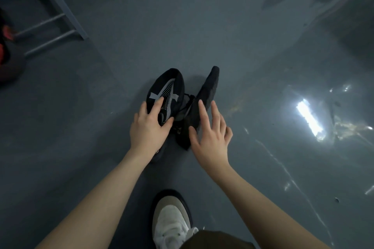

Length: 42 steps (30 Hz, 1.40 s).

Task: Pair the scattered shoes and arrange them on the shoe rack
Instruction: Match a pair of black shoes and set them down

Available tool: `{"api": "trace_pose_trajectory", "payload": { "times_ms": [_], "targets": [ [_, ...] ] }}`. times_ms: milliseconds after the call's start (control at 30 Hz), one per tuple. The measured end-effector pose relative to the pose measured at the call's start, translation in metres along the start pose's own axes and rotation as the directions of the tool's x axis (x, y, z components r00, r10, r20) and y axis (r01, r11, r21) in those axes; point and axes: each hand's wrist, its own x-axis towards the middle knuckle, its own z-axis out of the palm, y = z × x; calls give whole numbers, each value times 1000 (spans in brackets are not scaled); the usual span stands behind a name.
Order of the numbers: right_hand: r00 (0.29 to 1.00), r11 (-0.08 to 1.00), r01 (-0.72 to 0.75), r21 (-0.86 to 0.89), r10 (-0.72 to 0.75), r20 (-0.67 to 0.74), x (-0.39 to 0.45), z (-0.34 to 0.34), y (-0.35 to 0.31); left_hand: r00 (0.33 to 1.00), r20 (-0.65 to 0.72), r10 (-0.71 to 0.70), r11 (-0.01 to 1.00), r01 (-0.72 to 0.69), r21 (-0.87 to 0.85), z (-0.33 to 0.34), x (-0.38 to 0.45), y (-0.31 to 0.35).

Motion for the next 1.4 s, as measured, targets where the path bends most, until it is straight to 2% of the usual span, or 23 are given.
{"api": "trace_pose_trajectory", "payload": {
  "times_ms": [133, 300, 333, 400, 467, 567, 633, 733, 800, 867, 967, 1100, 1267, 1400],
  "targets": [
    [999, 991, 38, -128, -33, 39, -13, -5, 22, 999, 31, 19, 999, -20, 35, 2, -6, 0],
    [1000, 978, 11, -210, -16, -23, -17, -18, 27, 972, 233, -16, 994, -11, 111, 16, -13, 6],
    [999, 975, -9, -221, -2, -49, -18, -18, 26, 967, 253, -13, 996, -9, 83, 16, -13, 4],
    [994, 975, -107, -193, 101, -42, -20, -19, 24, 969, 246, 3, 996, 18, -82, 12, -14, -2],
    [973, 966, -220, -135, 228, 39, -21, -18, 26, 975, 218, 31, 971, 22, -236, 8, -17, -7],
    [931, 944, -330, 14, 323, 172, -19, -11, 28, 970, 236, 55, 963, 11, -271, 7, -26, -8],
    [904, 924, -382, 20, 370, 215, -17, -2, 28, 955, 292, 45, 979, 16, -202, 6, -31, -7],
    [894, 913, -408, -4, 400, 201, -15, 9, 28, 937, 349, -6, 997, -20, 71, 6, -40, -10],
    [907, 916, -397, 67, 379, 183, -14, 12, 29, 938, 345, -25, 982, -42, 184, 8, -46, -10],
    [921, 910, -380, 165, 355, 163, -13, 13, 29, 947, 318, -30, 974, -44, 222, 13, -51, -10],
    [940, 908, -339, 248, 313, 138, -13, 15, 25, 971, 239, 25, 973, -78, 219, 14, -52, -15],
    [980, 942, -179, 284, 145, 136, -14, 20, 7, 983, 145, 112, 969, -140, 203, 3, -54, -33],
    [988, 925, -43, 378, -16, 152, -3, 34, -49, 997, -11, -73, 995, 74, 60, -43, -50, -74],
    [970, 890, 53, 453, -153, 188, 7, 47, -101, 982, -89, -167, 982, 174, 78, -94, -43, -107]
  ]
}}
